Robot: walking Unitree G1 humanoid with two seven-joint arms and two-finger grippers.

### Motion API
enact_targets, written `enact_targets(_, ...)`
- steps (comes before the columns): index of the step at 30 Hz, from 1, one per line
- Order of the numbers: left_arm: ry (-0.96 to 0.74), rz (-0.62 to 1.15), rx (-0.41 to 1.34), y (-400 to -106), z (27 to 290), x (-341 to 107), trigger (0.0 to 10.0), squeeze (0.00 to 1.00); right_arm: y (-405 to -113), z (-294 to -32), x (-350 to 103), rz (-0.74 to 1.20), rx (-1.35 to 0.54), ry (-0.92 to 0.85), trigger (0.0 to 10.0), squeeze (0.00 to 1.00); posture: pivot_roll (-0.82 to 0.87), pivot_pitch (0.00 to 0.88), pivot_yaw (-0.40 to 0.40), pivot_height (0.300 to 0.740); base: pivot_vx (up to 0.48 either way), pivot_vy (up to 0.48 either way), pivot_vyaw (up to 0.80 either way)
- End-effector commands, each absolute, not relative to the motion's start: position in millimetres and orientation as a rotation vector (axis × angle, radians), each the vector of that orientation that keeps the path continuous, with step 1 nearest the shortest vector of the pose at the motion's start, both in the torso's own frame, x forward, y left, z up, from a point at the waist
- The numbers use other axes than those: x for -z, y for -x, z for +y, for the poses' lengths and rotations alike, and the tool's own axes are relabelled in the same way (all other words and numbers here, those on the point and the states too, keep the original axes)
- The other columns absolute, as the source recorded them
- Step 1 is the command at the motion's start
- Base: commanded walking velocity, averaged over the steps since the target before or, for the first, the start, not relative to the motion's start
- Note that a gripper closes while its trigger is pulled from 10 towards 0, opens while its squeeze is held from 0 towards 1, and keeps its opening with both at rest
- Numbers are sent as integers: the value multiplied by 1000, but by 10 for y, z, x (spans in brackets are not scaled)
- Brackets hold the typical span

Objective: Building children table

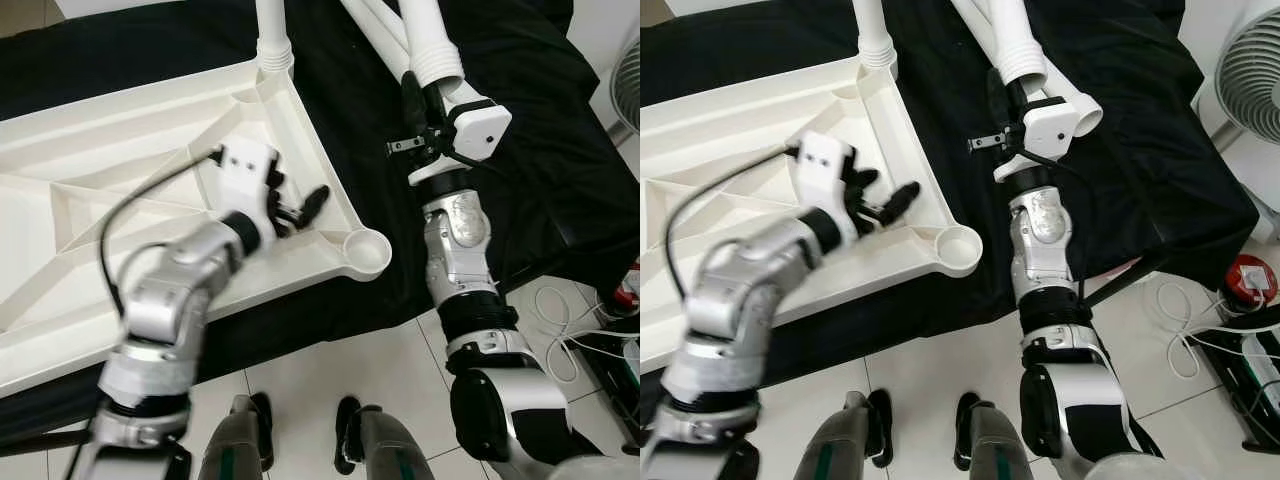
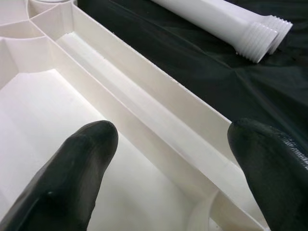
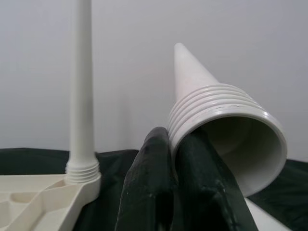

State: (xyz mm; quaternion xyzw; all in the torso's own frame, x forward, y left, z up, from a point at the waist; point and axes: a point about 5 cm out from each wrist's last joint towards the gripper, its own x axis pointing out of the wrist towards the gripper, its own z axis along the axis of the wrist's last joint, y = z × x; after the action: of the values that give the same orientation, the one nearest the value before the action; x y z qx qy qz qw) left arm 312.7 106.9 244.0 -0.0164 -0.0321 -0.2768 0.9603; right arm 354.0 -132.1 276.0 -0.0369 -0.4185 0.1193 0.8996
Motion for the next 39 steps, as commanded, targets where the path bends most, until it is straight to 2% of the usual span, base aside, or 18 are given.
enact_targets(1,56,-53,841,-3073,987,-2466,10000,0,-3467,-1321,-2855,-911,-241,120,10000,0,37,159,-4,740,0,0,0)
enact_targets(5,134,-9,966,-3091,1068,-2633,10000,0,-3358,-1347,-3067,-995,-234,195,10000,0,28,130,-9,740,0,0,0)
enact_targets(12,143,28,1001,-3153,1078,-2689,10000,0,-3306,-1324,-3187,-1053,-246,230,10000,0,14,91,-8,740,0,0,0)
enact_targets(16,294,4,1069,-3215,1071,-2887,10000,0,-3222,-1250,-3315,-1122,-287,262,10000,0,9,72,-6,740,0,0,0)
enact_targets(20,345,15,1129,-3245,1116,-2996,10000,0,-3139,-1158,-3367,-1159,-337,297,10000,0,8,47,-6,740,0,0,0)
enact_targets(31,448,24,1197,-3276,1202,-3166,10000,0,-3079,-1040,-3389,-1176,-428,323,10000,0,6,25,-6,740,0,0,0)
enact_targets(39,594,21,1336,-3216,1359,-3327,10000,0,-3099,-1035,-3187,-1103,-471,352,10000,0,13,16,-11,740,0,0,0)
